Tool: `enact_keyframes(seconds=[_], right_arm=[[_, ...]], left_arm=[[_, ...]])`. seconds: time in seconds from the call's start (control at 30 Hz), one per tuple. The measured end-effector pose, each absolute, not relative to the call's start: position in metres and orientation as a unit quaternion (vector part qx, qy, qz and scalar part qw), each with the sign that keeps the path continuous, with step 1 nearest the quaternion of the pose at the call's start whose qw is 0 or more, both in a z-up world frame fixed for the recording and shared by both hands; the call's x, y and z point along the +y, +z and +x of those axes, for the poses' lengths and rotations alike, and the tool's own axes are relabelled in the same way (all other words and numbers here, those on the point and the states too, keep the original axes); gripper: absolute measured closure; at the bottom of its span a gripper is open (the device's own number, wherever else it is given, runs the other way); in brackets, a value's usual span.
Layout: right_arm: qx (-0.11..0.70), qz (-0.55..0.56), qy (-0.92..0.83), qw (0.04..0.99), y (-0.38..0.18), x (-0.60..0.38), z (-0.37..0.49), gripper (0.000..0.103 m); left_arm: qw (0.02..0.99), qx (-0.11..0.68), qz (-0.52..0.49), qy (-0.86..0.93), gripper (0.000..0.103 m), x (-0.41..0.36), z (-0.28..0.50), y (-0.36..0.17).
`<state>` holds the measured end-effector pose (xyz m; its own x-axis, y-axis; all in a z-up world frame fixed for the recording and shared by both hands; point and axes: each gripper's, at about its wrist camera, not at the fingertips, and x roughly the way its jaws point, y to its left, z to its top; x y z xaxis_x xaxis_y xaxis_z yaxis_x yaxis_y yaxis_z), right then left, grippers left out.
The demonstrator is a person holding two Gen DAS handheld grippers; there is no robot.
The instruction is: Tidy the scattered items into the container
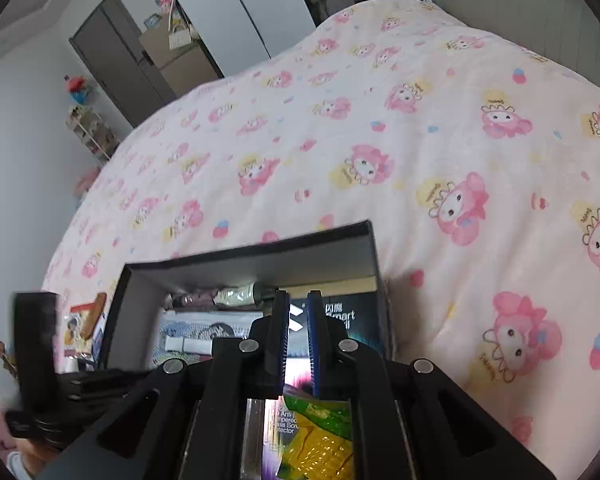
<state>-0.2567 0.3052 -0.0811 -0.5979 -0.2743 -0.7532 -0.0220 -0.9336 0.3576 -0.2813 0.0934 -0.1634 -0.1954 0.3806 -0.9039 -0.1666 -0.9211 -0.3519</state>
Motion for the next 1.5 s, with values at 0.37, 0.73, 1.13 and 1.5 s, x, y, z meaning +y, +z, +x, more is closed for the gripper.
enact_keyframes(seconds=[0.37, 0.73, 1.13, 1.5], right_arm=[[-0.116, 0.494, -0.856, 0.097, -0.108, 0.270, -0.274, 0.095], [-0.045, 0.495, -0.854, 0.155, -0.102, 0.223, -0.257, 0.094], [-0.052, 0.544, -0.834, 0.076, -0.140, 0.225, -0.291, 0.087], [-0.091, 0.544, -0.829, 0.096, -0.148, 0.228, -0.299, 0.087]], left_arm=[[0.130, -0.094, -0.611, 0.775, 0.081, 0.097, -0.300, -0.174], [0.170, -0.103, -0.640, 0.742, 0.080, 0.085, -0.305, -0.177], [0.171, -0.177, -0.627, 0.739, 0.079, 0.064, -0.313, -0.172], [0.156, -0.160, -0.616, 0.755, 0.078, 0.066, -0.322, -0.170]])
